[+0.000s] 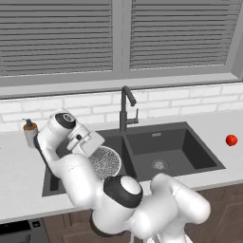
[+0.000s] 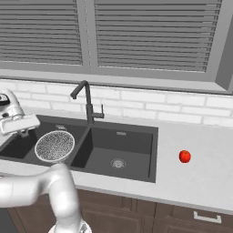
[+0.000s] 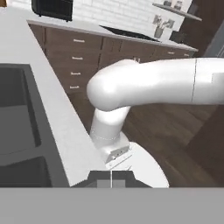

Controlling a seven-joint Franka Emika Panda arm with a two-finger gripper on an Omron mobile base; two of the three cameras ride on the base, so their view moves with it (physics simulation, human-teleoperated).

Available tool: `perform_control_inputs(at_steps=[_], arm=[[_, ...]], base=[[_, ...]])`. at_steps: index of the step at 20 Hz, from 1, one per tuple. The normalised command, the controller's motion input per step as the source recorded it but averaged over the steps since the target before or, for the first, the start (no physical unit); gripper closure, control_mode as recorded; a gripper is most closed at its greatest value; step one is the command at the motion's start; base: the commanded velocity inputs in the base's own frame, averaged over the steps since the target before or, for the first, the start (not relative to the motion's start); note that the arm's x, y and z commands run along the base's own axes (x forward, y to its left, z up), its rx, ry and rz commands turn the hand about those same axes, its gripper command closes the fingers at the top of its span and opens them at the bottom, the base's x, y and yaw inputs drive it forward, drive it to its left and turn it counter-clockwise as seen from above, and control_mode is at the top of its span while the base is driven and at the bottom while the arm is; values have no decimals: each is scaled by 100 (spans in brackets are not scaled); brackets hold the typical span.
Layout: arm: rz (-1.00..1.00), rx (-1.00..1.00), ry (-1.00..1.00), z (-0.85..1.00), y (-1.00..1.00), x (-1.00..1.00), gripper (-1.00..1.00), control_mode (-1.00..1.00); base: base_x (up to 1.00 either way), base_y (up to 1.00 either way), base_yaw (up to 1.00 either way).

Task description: Put the colander in the sink, put the apple in the colander, and turn on the sink faucet and pour water over the colander.

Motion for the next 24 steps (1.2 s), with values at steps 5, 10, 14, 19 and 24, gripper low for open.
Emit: perform_control_inputs(at_steps=[5,10,14,19,24], arm=[[46,3,5,57,-4,-59,100,-100],[51,9,4,45,-2,-67,100,-100],[48,28,0,43,-7,-63,100,-100],[34,53,1,48,-13,-45,100,-100],[20,71,16,29,-28,-34,100,-100]], base=[[0,0,0],[0,0,0],[0,0,0],[0,0,0],[0,0,0]])
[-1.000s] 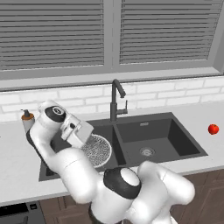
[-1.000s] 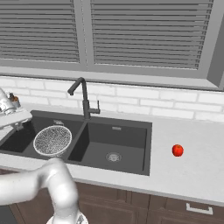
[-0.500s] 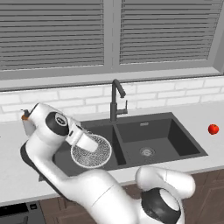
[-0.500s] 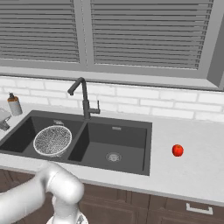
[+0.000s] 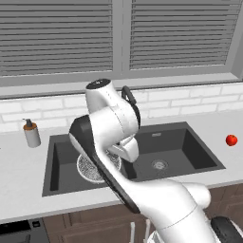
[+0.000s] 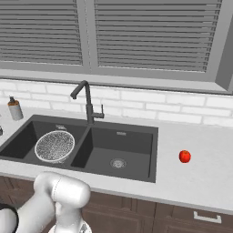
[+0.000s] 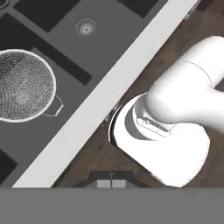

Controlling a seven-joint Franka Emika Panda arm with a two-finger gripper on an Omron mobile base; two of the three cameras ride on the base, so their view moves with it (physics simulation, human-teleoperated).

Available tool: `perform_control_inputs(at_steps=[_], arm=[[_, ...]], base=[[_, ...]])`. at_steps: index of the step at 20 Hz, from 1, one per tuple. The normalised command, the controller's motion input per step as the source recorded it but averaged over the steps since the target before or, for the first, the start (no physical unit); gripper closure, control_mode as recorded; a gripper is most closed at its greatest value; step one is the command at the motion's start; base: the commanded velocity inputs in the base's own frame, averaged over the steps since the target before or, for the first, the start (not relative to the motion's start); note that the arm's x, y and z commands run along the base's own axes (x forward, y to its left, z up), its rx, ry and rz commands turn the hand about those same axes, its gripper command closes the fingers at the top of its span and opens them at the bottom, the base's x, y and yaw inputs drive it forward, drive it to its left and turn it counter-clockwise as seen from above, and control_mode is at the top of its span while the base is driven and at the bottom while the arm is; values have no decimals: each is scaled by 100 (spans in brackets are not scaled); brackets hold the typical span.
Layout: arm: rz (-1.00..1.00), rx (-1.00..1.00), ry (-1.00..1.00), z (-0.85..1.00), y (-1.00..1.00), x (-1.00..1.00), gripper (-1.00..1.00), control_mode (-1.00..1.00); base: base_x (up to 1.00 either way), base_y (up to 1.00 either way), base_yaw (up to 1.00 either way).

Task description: Put the colander in the sink, put the apple in the colander, and turn on the sink faucet and pour water over the colander.

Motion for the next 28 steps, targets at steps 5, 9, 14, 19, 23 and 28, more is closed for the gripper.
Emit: perform_control_inputs(at_steps=[5,9,14,19,23,28], arm=[[21,20,12,38,-43,-23,100,-100],[28,-6,16,29,-44,-13,100,-100],[31,-31,8,2,-51,0,-100,-100],[29,-25,3,1,-65,-4,-100,-100],[33,0,-11,0,-83,-12,-100,-100],[33,0,-18,0,-91,-18,-100,-100]], base=[[0,0,0],[0,0,0],[0,0,0],[0,0,0],[0,0,0],[0,0,0]])
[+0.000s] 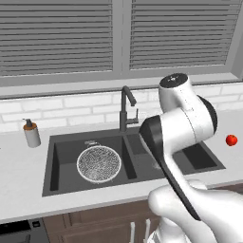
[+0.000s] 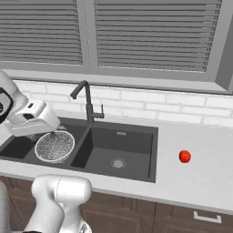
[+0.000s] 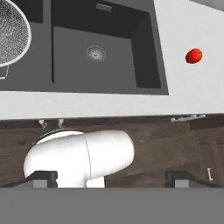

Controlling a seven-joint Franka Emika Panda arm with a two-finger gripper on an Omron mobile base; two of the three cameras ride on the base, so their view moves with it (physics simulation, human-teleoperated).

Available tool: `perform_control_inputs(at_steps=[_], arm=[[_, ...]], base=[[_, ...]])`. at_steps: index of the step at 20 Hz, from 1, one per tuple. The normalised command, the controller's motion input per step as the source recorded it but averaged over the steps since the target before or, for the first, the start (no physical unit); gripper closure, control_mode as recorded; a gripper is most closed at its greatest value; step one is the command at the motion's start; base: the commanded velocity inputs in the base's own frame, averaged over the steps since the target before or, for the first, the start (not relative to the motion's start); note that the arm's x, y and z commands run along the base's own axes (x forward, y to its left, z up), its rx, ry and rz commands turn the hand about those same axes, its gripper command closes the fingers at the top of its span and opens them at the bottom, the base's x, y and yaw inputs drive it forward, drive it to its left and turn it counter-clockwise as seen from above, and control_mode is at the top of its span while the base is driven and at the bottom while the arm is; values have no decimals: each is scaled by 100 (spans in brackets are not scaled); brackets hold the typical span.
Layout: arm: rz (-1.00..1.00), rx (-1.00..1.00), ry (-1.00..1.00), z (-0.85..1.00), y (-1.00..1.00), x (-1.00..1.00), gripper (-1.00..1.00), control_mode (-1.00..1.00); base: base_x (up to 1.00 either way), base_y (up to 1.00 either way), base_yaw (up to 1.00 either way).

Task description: Put the colander in the sink, put the apple in the colander, and turn on the sink faucet and pour water over the colander.

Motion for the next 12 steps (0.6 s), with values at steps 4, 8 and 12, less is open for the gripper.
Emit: perform_control_inputs(at_steps=[4,8,12], arm=[[24,0,-8,0,-93,-2,-100,-100],[12,2,0,0,-96,6,-100,-100],[3,7,6,7,-93,23,-100,-100]], base=[[0,0,0],[0,0,0],[0,0,0]])
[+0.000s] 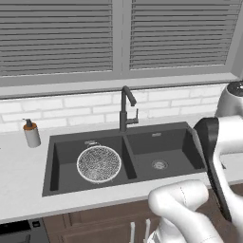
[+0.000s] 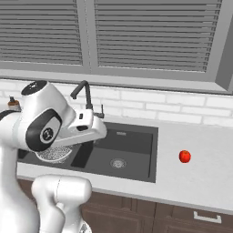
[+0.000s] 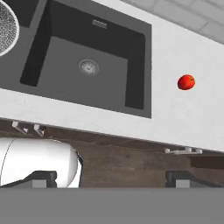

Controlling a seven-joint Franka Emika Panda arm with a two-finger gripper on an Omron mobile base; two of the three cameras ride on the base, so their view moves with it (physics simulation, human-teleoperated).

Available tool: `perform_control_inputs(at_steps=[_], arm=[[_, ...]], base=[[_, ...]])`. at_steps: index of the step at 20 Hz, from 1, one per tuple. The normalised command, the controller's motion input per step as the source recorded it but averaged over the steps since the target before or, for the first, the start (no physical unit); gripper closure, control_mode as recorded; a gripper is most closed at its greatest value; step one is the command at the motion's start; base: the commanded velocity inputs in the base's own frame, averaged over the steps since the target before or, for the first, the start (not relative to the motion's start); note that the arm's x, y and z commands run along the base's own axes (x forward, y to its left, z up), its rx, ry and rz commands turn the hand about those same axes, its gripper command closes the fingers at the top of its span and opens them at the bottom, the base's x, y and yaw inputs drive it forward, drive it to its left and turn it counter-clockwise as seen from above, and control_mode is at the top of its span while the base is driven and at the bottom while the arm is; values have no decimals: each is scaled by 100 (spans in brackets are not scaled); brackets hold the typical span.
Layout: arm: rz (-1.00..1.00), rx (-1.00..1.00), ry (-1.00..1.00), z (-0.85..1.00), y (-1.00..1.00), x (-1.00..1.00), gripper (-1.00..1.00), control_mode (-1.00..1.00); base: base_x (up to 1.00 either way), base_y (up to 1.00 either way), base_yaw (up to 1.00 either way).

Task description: Put the colander in the sink, put the apple in the colander, and turn on the sink faucet and pour water over the colander.

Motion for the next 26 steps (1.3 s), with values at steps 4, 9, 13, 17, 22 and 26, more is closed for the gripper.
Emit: perform_control_inputs(at_steps=[4,9,13,17,22,26], arm=[[0,10,16,10,-93,19,-100,-100],[-4,10,17,0,-86,31,-100,-100],[-9,10,15,-3,-70,57,-100,-100],[-3,12,7,-28,-76,59,-100,-100],[-8,3,4,-48,-61,50,-100,-100],[-9,3,0,-51,-61,54,-100,-100]], base=[[0,0,0],[0,0,0],[0,0,0],[0,0,0],[0,0,0],[0,0,0]])
